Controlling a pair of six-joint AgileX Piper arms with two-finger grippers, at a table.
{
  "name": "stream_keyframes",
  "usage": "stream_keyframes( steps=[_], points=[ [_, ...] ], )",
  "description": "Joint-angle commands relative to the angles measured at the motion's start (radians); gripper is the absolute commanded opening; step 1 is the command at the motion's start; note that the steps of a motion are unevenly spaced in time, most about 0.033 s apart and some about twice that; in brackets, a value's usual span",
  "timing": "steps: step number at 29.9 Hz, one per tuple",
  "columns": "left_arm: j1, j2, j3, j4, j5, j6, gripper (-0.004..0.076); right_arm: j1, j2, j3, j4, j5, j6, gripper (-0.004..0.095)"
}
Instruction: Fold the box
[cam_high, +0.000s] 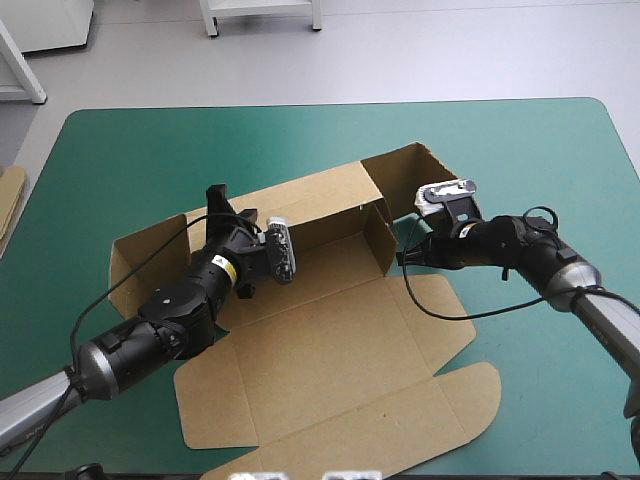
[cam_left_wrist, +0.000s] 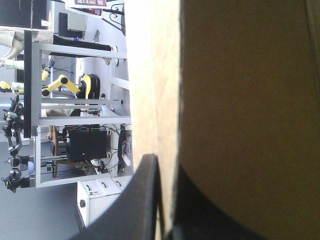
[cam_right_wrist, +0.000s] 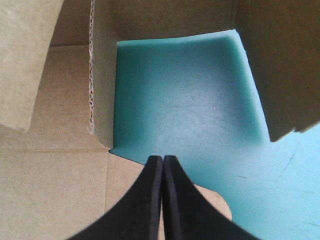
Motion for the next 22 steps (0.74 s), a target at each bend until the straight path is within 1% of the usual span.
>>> stream_keyframes(
  steps=[1, 4, 9, 16, 22],
  points=[
    [-0.001, -0.012, -0.007, -0.060, 0.079, -0.025, -0.0008, -0.001, -0.032, -0.023, 0.025, -0.068, -0.015, -0.0001],
    [-0.001, -0.012, -0.007, -0.060, 0.079, -0.025, -0.0008, -0.001, -0.030, -0.023, 0.028, -0.095, -0.015, -0.0001],
    [-0.001, -0.012, -0.007, -0.060, 0.077, -0.025, -0.0008, -0.001, -0.026, -0.027, 0.028, -0.104, -0.033, -0.0001],
    [-0.001, -0.012, -0.007, -0.060, 0.077, -0.026, -0.0008, -0.001, -0.012, -0.101, 0.040, -0.027, -0.040, -0.0001],
    [-0.001, -0.012, -0.007, -0.060, 0.077, -0.036, -0.0008, -0.001, -0.010, -0.183, 0.035, 0.003, -0.040, -0.0001]
  ],
)
